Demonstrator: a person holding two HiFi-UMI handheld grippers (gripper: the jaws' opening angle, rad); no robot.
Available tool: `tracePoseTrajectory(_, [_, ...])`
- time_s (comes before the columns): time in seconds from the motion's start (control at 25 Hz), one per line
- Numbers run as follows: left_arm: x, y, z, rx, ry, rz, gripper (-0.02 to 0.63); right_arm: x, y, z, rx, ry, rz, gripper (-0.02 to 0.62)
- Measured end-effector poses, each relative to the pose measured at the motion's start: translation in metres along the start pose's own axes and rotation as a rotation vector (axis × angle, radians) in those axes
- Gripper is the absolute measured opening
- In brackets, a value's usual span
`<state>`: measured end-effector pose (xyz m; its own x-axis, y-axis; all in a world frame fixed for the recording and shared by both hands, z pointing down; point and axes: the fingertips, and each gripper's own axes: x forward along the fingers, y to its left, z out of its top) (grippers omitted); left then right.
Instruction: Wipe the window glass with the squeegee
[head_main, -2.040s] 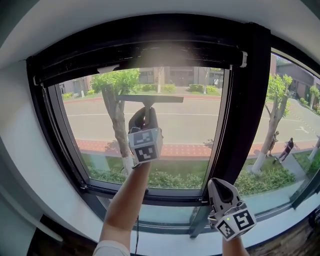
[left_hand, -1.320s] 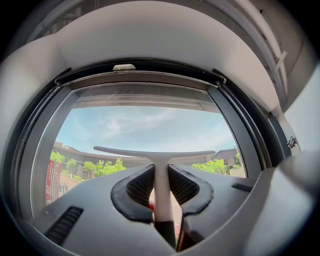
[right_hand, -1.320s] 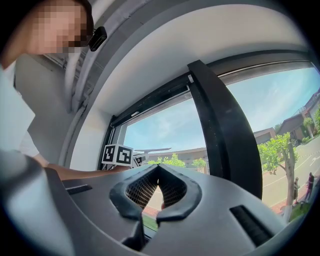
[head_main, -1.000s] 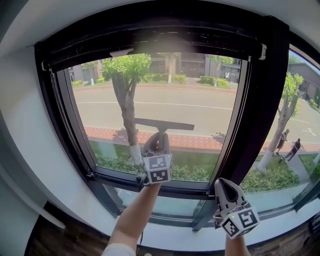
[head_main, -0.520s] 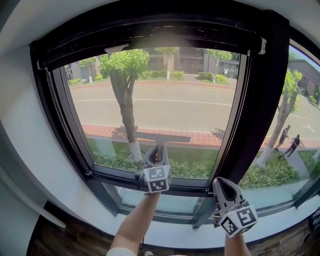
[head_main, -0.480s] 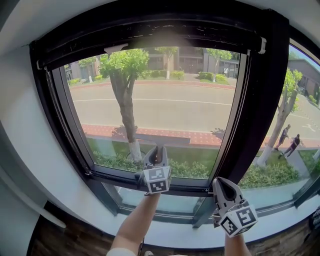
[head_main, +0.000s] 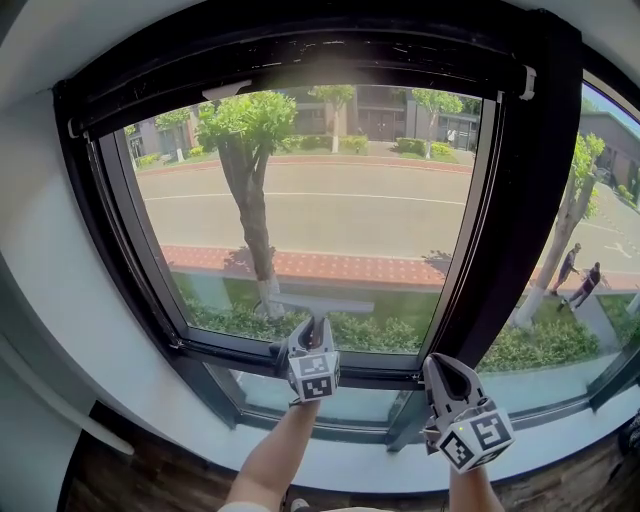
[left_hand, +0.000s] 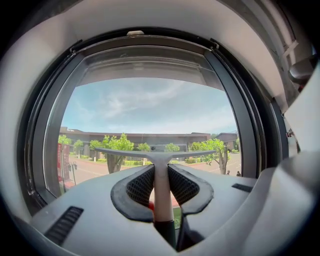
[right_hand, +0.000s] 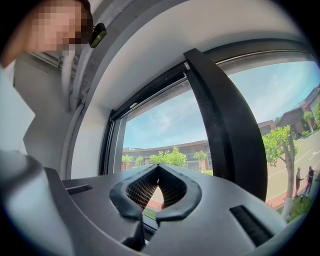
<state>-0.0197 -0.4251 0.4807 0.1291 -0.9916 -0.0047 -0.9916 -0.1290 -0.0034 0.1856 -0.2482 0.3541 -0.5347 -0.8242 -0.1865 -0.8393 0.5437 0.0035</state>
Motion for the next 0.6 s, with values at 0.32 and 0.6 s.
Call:
tracePoseTrajectory(0.32, [0.001, 0.001, -0.043, -0.016, 0.068, -0.002, 0.092, 0.0, 0.006, -0.003, -0.019, 0.008, 0.009, 0.011])
tracePoseTrajectory(0.6, [-0.002, 0.001, -0.067, -0.032, 0.119, 0.007, 0.092, -0.002, 0.008, -0.006, -0.02, 0.02, 0.008, 0.011])
